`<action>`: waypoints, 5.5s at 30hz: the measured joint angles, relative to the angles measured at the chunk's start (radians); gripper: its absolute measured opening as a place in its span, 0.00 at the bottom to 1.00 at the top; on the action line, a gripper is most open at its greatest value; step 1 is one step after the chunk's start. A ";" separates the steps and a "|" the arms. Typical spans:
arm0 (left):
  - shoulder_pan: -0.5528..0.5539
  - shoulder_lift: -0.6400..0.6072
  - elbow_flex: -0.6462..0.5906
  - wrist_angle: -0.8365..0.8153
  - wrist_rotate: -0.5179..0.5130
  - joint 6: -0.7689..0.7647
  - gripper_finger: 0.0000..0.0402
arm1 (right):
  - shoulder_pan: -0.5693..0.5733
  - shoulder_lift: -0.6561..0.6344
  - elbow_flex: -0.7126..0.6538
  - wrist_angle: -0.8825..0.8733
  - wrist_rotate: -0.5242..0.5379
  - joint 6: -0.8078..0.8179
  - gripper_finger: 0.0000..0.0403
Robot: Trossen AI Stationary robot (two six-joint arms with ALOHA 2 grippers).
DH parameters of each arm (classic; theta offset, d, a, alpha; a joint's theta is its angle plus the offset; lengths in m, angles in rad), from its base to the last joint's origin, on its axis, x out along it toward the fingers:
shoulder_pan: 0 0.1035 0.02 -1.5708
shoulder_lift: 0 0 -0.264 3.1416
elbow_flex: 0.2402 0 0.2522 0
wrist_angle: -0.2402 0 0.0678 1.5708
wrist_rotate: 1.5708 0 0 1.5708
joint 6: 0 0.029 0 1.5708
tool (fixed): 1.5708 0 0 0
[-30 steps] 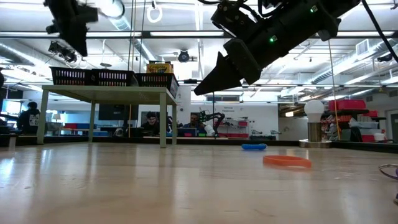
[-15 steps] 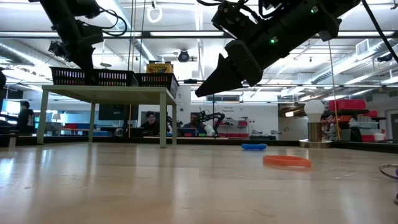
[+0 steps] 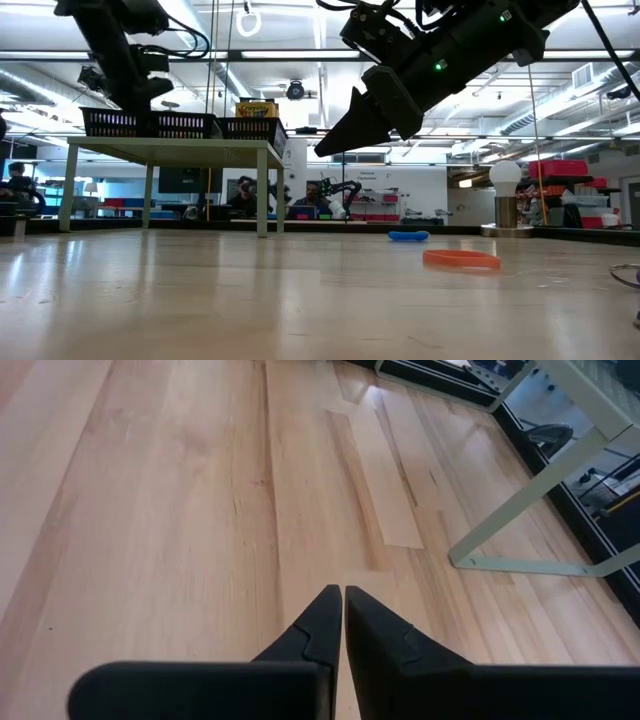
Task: Pick & Place Office Desk Supplies
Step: Put the red rubber band into the left black bin on the shelf, then put the crayon box into the right black bin on the shelf
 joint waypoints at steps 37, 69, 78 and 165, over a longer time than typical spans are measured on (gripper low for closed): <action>-0.422 -0.553 -0.327 0.381 0.320 -0.024 0.02 | 0.016 -0.012 -0.005 0.000 0.037 -0.018 0.01; -0.997 0.096 -0.329 1.203 0.617 0.203 0.02 | 0.240 -0.169 -0.006 -0.559 0.077 0.387 0.02; -0.785 0.098 -0.329 1.206 0.628 0.228 0.02 | 0.312 -0.238 0.003 -0.845 -0.016 0.750 0.03; -0.842 0.134 -0.757 1.861 0.382 0.103 0.02 | 0.010 0.447 0.679 -0.633 0.542 -0.371 0.02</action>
